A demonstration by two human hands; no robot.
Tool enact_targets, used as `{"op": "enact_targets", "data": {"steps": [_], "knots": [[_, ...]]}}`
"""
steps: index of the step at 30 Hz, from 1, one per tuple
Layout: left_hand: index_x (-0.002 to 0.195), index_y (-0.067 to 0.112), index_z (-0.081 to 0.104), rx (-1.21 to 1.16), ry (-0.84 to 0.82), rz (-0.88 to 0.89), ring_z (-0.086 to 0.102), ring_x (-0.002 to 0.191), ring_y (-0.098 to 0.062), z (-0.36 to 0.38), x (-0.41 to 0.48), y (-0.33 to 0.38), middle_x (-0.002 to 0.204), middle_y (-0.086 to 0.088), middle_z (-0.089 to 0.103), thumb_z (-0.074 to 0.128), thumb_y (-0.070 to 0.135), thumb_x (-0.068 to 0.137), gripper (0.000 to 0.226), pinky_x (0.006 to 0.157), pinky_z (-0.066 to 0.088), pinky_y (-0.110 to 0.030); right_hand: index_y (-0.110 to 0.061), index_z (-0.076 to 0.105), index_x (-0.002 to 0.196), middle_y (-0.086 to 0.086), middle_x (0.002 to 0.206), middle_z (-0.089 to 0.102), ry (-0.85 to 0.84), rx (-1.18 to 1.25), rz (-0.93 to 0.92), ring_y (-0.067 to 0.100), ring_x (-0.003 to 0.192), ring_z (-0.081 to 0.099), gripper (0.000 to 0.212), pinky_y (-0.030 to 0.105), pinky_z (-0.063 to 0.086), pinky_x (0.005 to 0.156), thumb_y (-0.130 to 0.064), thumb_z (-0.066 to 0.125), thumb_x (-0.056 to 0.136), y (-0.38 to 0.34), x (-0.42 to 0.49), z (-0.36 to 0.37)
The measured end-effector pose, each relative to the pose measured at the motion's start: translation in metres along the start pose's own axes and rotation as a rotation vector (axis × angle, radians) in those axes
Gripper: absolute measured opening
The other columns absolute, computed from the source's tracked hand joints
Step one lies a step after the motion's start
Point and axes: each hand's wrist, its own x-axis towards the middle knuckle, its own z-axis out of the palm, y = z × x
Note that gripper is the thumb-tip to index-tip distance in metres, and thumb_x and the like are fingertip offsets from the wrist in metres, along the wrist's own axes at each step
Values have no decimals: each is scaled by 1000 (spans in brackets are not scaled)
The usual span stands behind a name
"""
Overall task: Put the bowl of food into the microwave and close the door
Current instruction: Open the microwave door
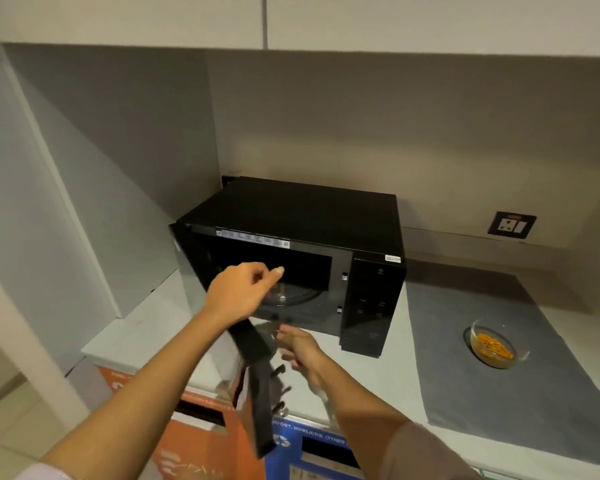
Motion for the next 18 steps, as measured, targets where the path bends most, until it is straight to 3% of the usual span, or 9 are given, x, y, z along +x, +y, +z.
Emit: {"op": "enact_targets", "data": {"steps": [2, 3, 5, 8, 11, 14, 18], "knots": [[103, 31, 69, 165, -87, 24, 62, 108, -20, -20, -12, -20, 107, -1, 72, 48, 60, 91, 38, 98, 47, -45, -27, 58, 129, -9, 95, 63, -59, -33, -110, 5, 78, 54, 35, 22, 35, 65, -22, 45, 97, -21, -1, 37], [120, 32, 63, 294, -130, 16, 47, 130, -26, -29, -20, -30, 131, -5, 62, 48, 61, 91, 44, 113, 32, -51, -25, 57, 131, -7, 99, 64, -97, -47, -175, 6, 82, 54, 36, 22, 39, 69, -21, 44, 98, -30, -1, 56], [145, 32, 40, 454, -133, -62, 12, 150, -30, -45, -36, -50, 159, -12, 29, 48, 64, 89, 65, 122, 7, -51, -17, 52, 137, 4, 126, 62, -158, -68, -283, 14, 105, 58, 38, 24, 44, 85, -17, 42, 100, -42, -2, 94], [156, 20, 9, 483, -95, -215, -2, 152, -33, -71, -56, -77, 164, -19, 4, 57, 64, 83, 97, 123, 10, -49, -19, 41, 145, 9, 150, 43, -214, -138, -409, 19, 130, 47, 51, 20, 42, 102, -1, 40, 97, -52, 0, 139], [155, 6, 0, 523, -146, -213, 3, 153, -28, -98, -70, -103, 165, -16, 1, 58, 63, 84, 108, 124, 14, -45, -45, 28, 146, -10, 160, 23, -206, -364, -483, 21, 146, 24, 64, 46, 25, 119, -11, 45, 94, -57, 1, 174], [154, 5, -1, 571, -202, -123, 7, 153, -25, -124, -78, -125, 165, -14, 3, 56, 64, 84, 108, 124, 14, -40, -51, 22, 145, -22, 160, 15, -194, -489, -522, 21, 146, 17, 63, 46, 11, 119, -25, 45, 93, -62, 5, 203], [154, 4, -1, 628, -296, -52, 7, 153, -27, -156, -81, -148, 165, -14, 3, 52, 72, 75, 117, 124, 13, -39, -52, 18, 146, -27, 158, 14, -157, -647, -511, 17, 145, 16, 59, 43, 6, 112, -39, 40, 93, -67, 6, 231]]}}
